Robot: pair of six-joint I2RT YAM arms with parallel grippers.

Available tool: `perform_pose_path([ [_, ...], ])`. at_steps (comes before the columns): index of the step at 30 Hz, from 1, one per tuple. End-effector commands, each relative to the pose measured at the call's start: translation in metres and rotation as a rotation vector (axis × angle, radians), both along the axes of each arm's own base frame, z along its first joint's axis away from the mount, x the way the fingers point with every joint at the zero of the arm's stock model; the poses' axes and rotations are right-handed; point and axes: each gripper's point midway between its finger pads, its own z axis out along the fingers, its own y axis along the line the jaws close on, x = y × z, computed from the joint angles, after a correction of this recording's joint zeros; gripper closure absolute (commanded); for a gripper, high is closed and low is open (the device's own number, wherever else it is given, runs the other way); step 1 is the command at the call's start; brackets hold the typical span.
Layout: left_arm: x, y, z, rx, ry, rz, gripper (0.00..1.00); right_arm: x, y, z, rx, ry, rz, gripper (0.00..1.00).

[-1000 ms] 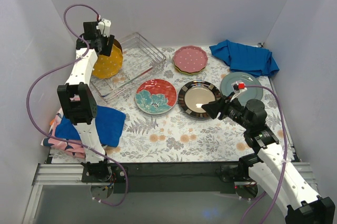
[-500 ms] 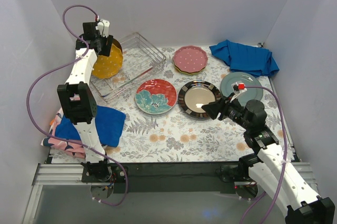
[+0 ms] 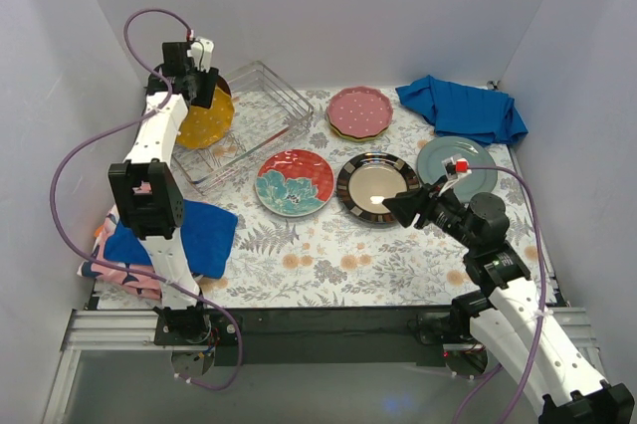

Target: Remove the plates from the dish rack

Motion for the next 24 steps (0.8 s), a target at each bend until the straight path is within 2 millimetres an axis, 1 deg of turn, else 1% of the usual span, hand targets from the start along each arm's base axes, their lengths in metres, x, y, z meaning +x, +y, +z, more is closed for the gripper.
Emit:
perform_pose_path([
  [1,-0.030,-0.044,-0.008,-0.068,0.095,-0.105,0.42,0.002,-0.001,0.003,0.002,-0.048,-0.007,0.42],
  [2,-0.033,-0.045,-0.014,-0.066,0.113,-0.113,0.42,0.002,-0.001,0.002,0.001,-0.044,-0.011,0.42],
  [4,-0.037,-0.044,-0.012,-0.057,0.112,-0.109,0.43,0.001,0.001,0.000,0.002,-0.034,0.004,0.42],
  [5,-0.040,-0.042,-0.018,-0.042,0.125,-0.111,0.43,0.000,0.002,0.001,0.004,-0.033,0.013,0.42],
  [6,-0.039,-0.040,-0.017,-0.028,0.116,-0.113,0.43,0.000,0.002,0.001,0.004,-0.030,0.018,0.42],
  [9,-0.034,-0.027,-0.017,0.026,0.096,-0.059,0.43,0.000,0.002,0.002,0.005,-0.039,0.014,0.42],
  [11,-0.031,-0.019,-0.016,0.057,0.083,-0.029,0.44,0.000,0.001,0.003,0.004,-0.042,0.008,0.42],
  [13,-0.026,-0.018,-0.015,0.076,0.058,-0.022,0.46,0.000,0.001,0.004,0.005,-0.045,0.006,0.42],
  [15,-0.021,-0.021,-0.016,0.088,0.038,-0.049,0.46,0.001,0.000,0.003,0.007,-0.045,-0.002,0.42],
  [16,-0.020,-0.026,-0.018,0.077,0.033,-0.081,0.46,0.002,-0.001,0.003,0.006,-0.042,-0.005,0.41],
  [18,-0.017,-0.028,-0.019,0.089,0.032,-0.100,0.46,0.002,0.000,0.002,-0.001,-0.040,-0.003,0.41],
  [22,-0.014,-0.029,-0.025,0.115,0.045,-0.133,0.49,0.005,-0.001,0.000,-0.002,-0.035,-0.014,0.41],
  [24,-0.014,-0.033,-0.025,0.132,0.054,-0.177,0.52,0.004,0.000,0.001,-0.002,-0.034,-0.005,0.41],
])
